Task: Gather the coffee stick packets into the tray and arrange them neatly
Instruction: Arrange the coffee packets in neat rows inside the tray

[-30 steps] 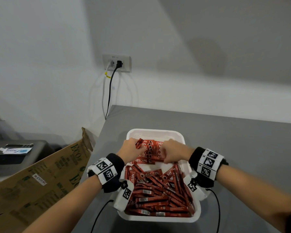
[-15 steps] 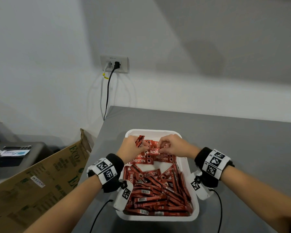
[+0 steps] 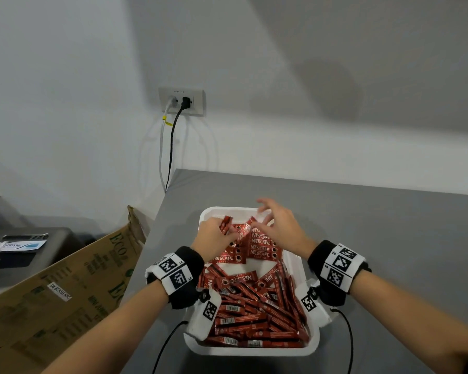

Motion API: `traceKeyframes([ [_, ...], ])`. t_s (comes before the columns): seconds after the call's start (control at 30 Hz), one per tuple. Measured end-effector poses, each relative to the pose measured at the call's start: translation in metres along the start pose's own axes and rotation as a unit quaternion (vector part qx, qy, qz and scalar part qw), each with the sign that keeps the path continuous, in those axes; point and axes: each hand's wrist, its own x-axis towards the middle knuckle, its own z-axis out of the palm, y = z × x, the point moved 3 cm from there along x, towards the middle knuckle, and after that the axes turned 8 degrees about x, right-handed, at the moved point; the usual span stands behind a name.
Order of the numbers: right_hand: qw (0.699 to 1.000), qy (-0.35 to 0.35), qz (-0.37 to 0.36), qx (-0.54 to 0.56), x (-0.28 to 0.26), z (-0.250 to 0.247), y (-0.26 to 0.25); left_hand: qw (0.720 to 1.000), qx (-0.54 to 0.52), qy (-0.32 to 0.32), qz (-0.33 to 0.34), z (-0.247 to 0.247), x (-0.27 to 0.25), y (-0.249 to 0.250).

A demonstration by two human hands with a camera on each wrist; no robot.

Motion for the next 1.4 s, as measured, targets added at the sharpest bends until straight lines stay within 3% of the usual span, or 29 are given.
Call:
traceKeyframes([
  [0.03,0.999,0.018,0.021,0.017,-0.001,0.001,0.0,0.999,-0.024,0.024,-0.013,-0.001,0.0,0.0],
  [0.1,0.997,-0.01,0.04,0.064,-0.005,0.01,0.0,0.997,-0.063,0.031,-0.022,0.002,-0.001,0.004],
  [0.27,0.995,0.0,0.008,0.096,-0.006,0.014,-0.002,0.997,-0.07,0.011,0.0,0.014,-0.001,0.006],
  [0.43,0.984,-0.131,0.018,-0.117,0.004,-0.002,0.012,0.999,-0.027,0.017,-0.008,0.004,0.001,-0.003],
  [0.57,0.955,-0.236,0.018,-0.177,-0.001,0.012,0.01,1.0,-0.007,0.016,-0.014,0.003,0.002,-0.01],
  [0.97,0.923,-0.26,-0.001,-0.285,0.013,0.035,0.003,1.0,-0.002,0.012,-0.017,0.002,0.002,-0.016],
  [1.4,0.903,-0.27,0.066,-0.328,0.015,0.041,0.011,1.0,-0.005,-0.004,-0.02,0.002,0.002,-0.019],
])
